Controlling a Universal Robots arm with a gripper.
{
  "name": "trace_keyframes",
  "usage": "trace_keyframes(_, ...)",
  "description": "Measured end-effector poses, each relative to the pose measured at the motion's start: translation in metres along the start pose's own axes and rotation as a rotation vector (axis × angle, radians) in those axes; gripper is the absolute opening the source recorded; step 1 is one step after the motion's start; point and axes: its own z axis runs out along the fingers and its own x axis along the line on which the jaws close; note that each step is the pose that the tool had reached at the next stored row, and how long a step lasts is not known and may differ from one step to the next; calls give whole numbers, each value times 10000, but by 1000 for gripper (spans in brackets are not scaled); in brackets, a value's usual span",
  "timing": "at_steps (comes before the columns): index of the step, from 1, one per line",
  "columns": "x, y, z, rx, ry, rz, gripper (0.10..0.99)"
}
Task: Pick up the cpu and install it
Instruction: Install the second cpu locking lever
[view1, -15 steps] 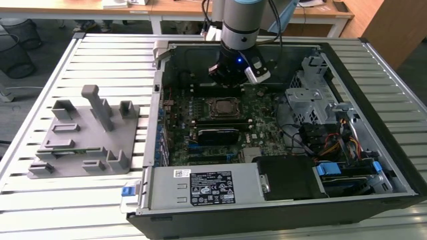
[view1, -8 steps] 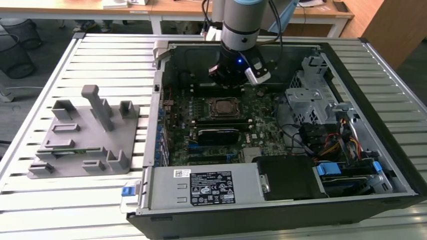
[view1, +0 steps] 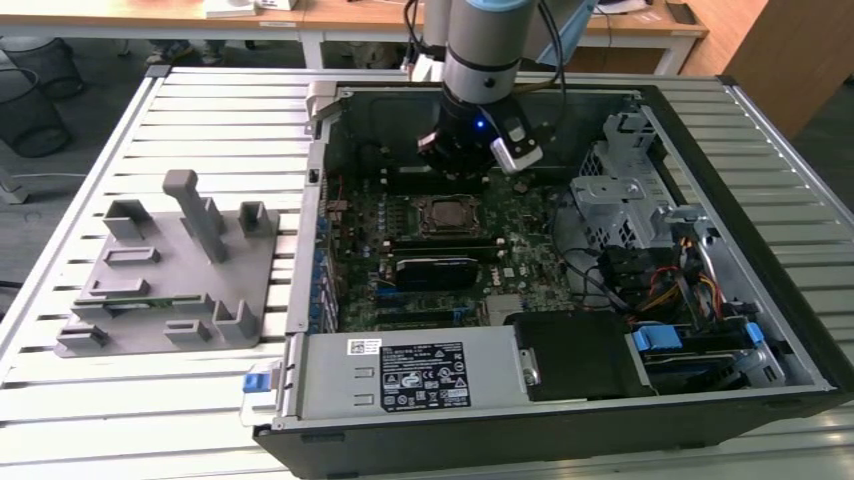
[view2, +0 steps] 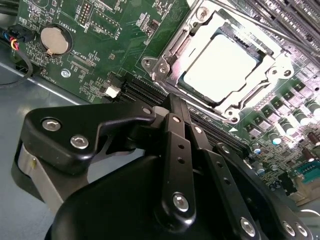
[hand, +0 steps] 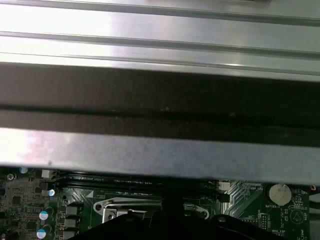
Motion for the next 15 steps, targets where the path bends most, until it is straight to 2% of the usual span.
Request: trace_keyframes(15, 2, -90, -11, -1, 0, 0, 106)
